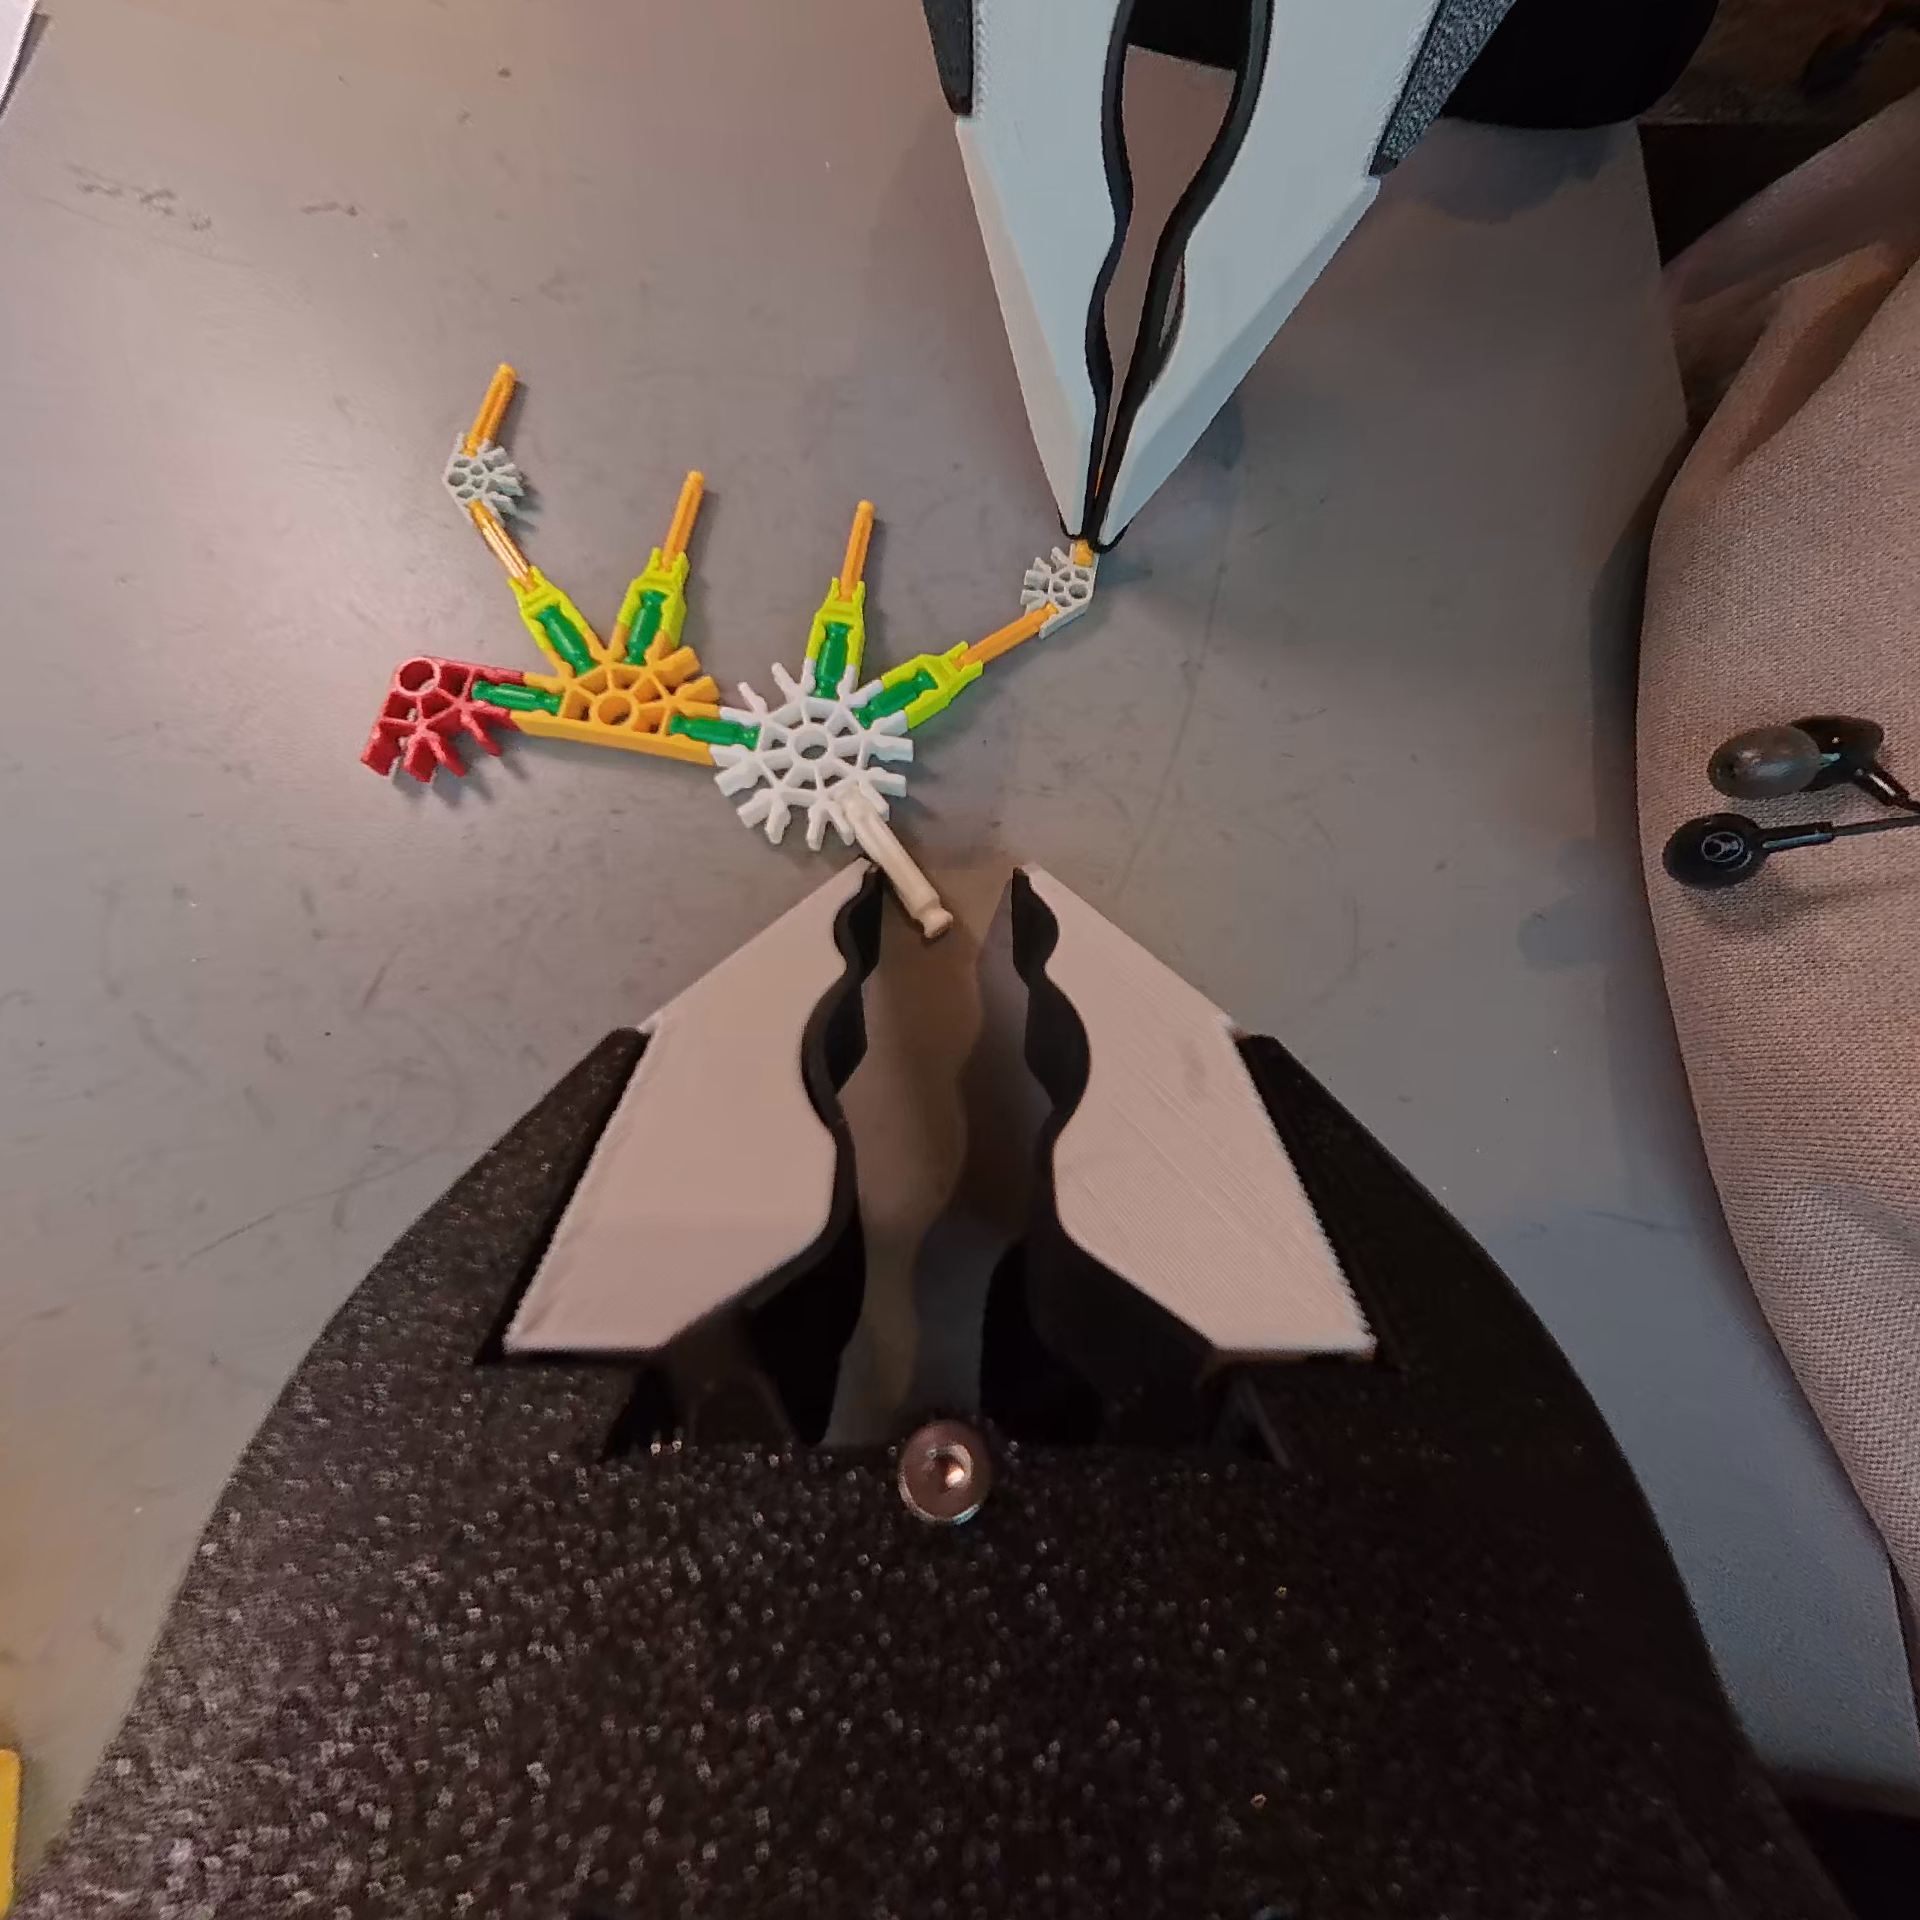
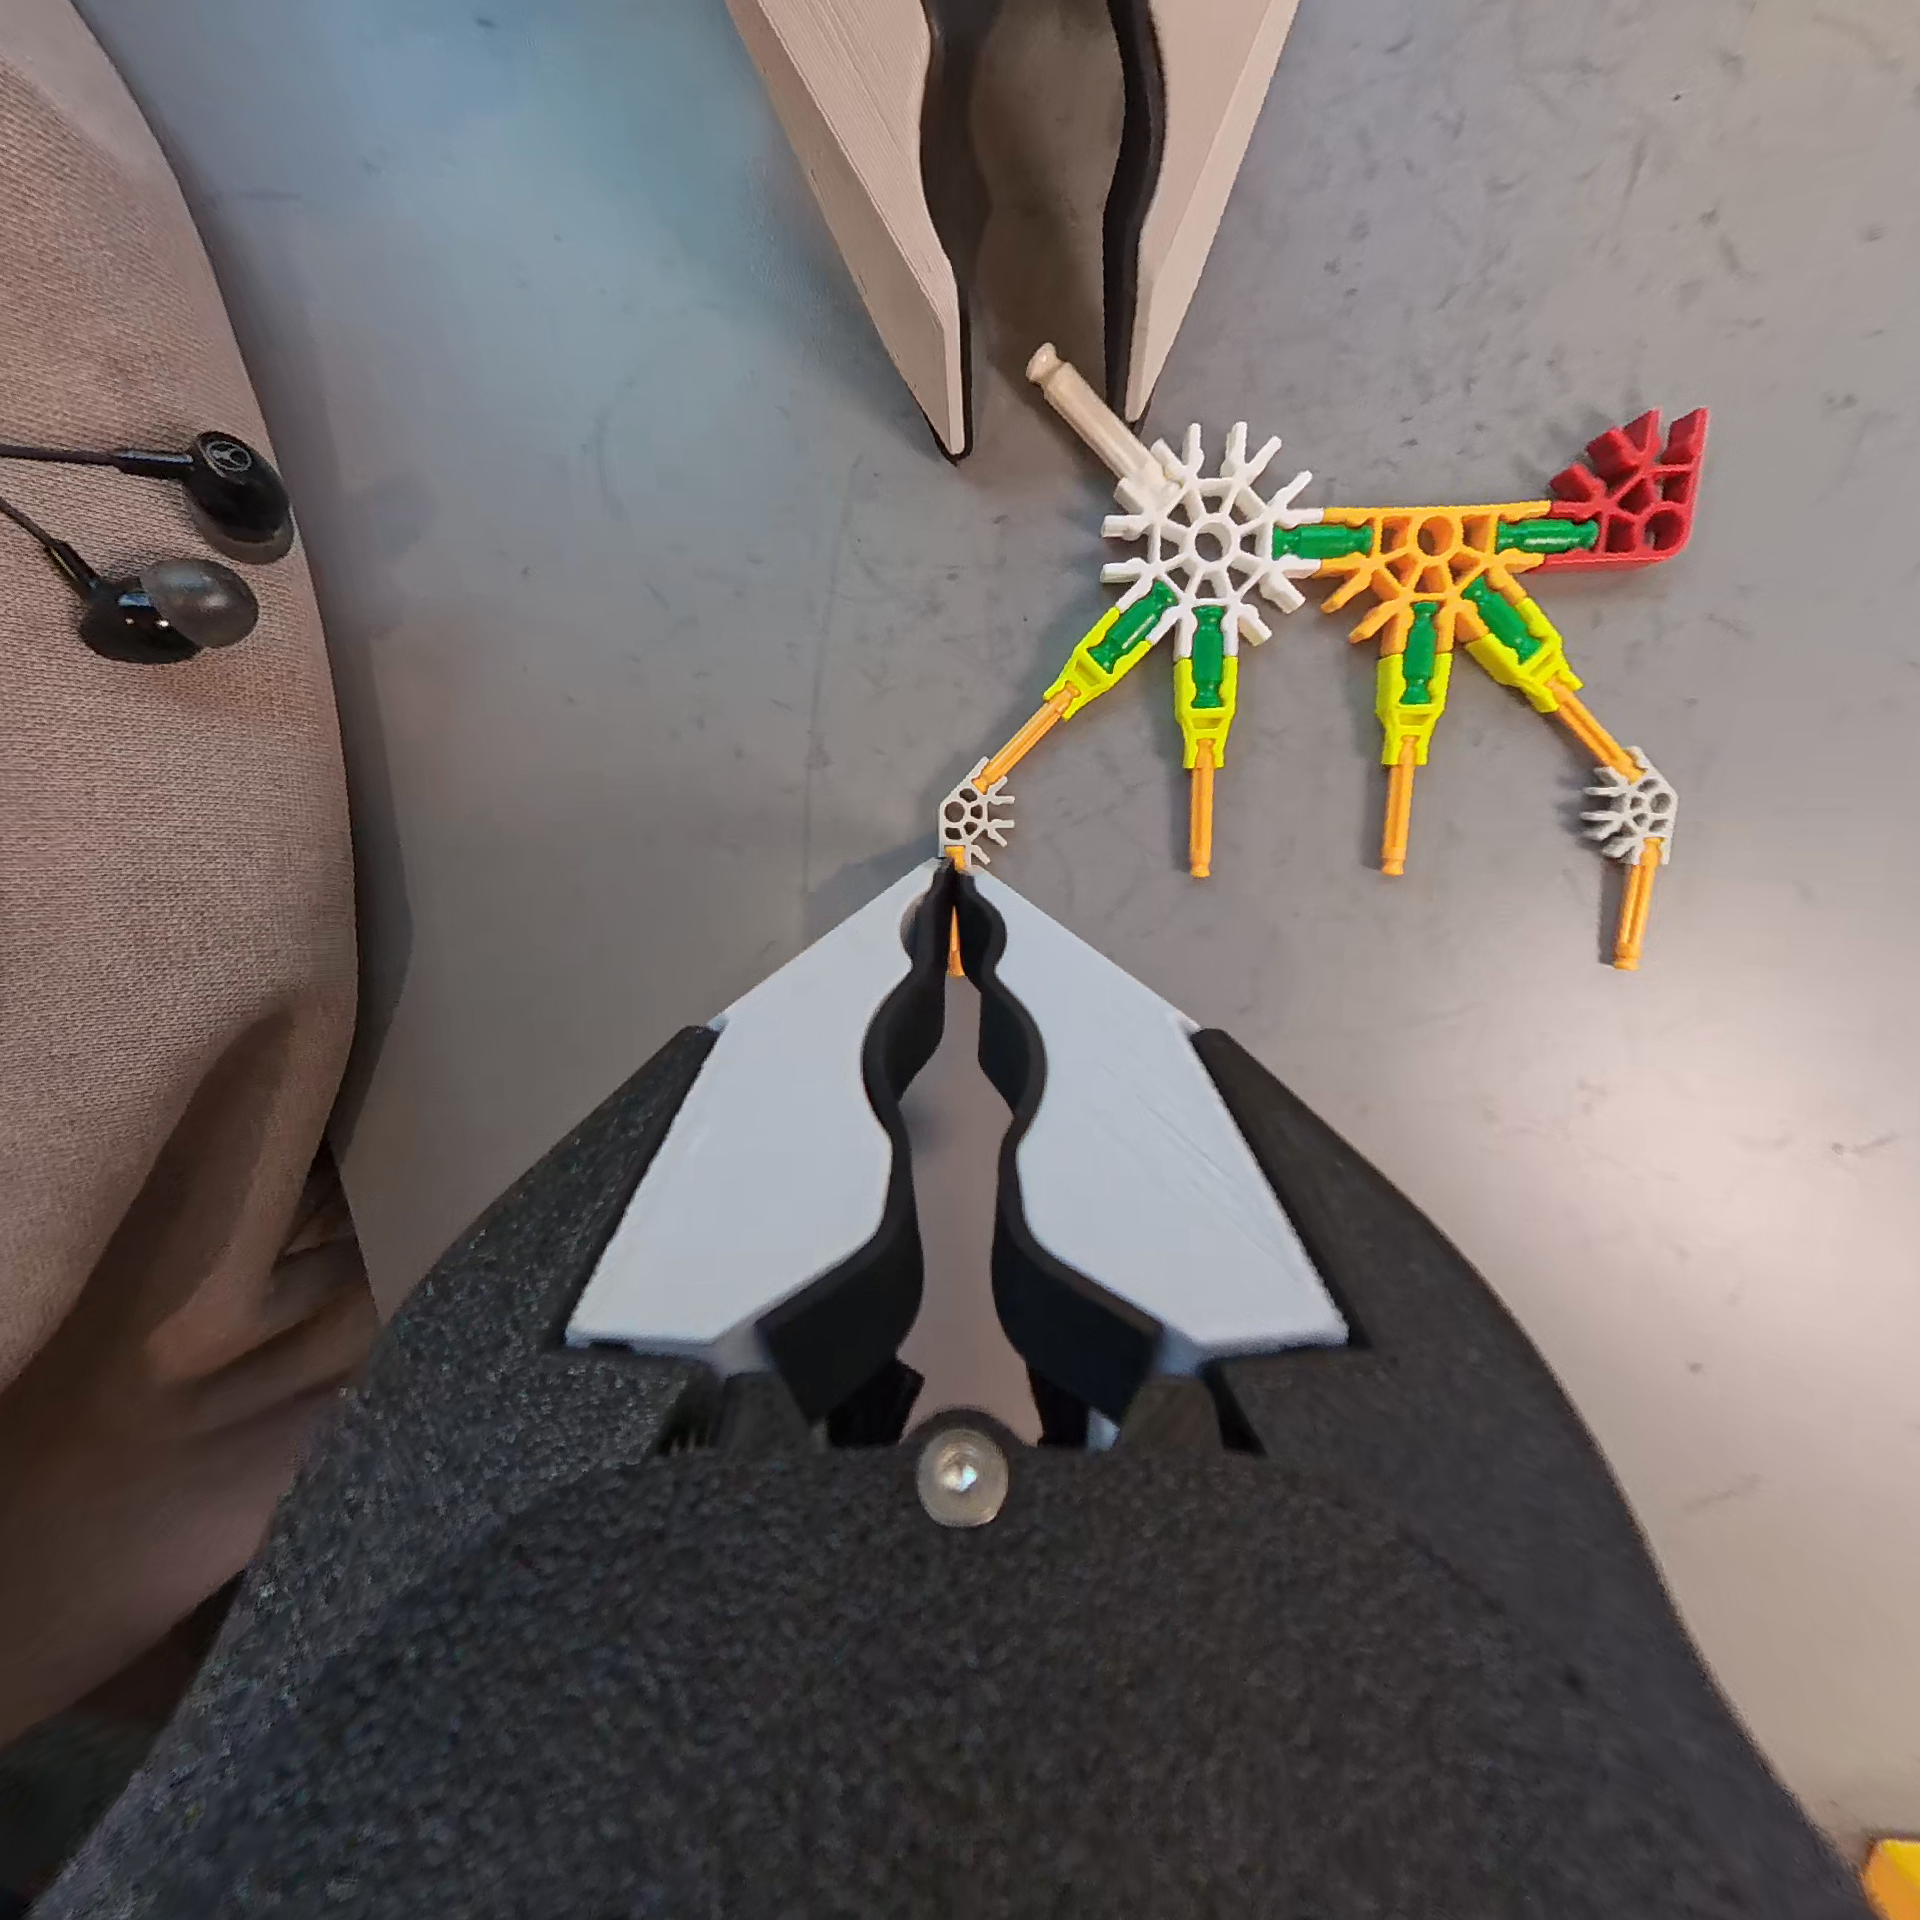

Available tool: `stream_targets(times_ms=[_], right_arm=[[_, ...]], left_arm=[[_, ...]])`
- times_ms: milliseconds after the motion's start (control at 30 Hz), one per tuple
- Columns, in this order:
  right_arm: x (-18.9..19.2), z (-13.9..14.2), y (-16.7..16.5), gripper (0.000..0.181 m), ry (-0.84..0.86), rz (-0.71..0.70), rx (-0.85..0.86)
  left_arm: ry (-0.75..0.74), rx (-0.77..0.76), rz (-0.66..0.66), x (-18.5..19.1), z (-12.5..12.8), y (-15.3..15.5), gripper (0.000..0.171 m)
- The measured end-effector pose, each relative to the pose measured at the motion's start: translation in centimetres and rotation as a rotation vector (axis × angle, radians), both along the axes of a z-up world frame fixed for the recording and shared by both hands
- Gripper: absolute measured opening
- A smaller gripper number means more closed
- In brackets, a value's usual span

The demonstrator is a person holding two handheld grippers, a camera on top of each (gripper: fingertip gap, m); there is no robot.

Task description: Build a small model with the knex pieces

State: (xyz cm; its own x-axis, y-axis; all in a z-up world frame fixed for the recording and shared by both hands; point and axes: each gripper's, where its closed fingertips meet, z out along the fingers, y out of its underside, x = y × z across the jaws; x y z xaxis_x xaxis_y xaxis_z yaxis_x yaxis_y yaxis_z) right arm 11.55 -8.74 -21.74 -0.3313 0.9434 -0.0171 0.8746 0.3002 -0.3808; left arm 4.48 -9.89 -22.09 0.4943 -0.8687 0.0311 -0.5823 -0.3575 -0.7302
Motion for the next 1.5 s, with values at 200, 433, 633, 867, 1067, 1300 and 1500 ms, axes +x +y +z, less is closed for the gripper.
stream_targets(times_ms=[200, 433, 633, 867, 1067, 1300, 1500], right_arm=[[0.0, -0.2, -0.2, 0.0, -0.137, 0.051, 0.084], [-0.4, -0.1, -0.4, 0.0, -0.061, 0.012, 0.004], [-0.5, 3.5, 0.0, 0.01, 0.183, -0.045, -0.191], [-2.8, 1.6, 8.4, 0.034, 0.177, -0.058, -0.017], [-4.2, 0.7, 8.0, 0.037, 0.216, -0.044, 0.065], [-4.0, 0.0, 8.3, 0.035, 0.235, -0.048, 0.002], [-1.6, 0.1, 12.9, 0.034, 0.202, -0.125, 0.003]], left_arm=[[-0.001, -0.002, 0.01, -0.1, 0.0, 0.1, 0.024], [0.002, 0.005, 0.013, -0.4, 0.0, 0.3, 0.023], [0.063, 0.128, 0.093, -2.0, 0.2, 2.4, 0.023], [0.147, 0.295, 0.369, -6.3, 1.5, 6.4, 0.016], [0.018, 0.297, 0.448, -7.3, 3.4, 6.7, 0.016], [-0.055, 0.268, 0.447, -7.2, 3.7, 6.6, 0.016], [-0.161, 0.332, 0.469, -6.9, 6.0, 6.8, 0.024]])
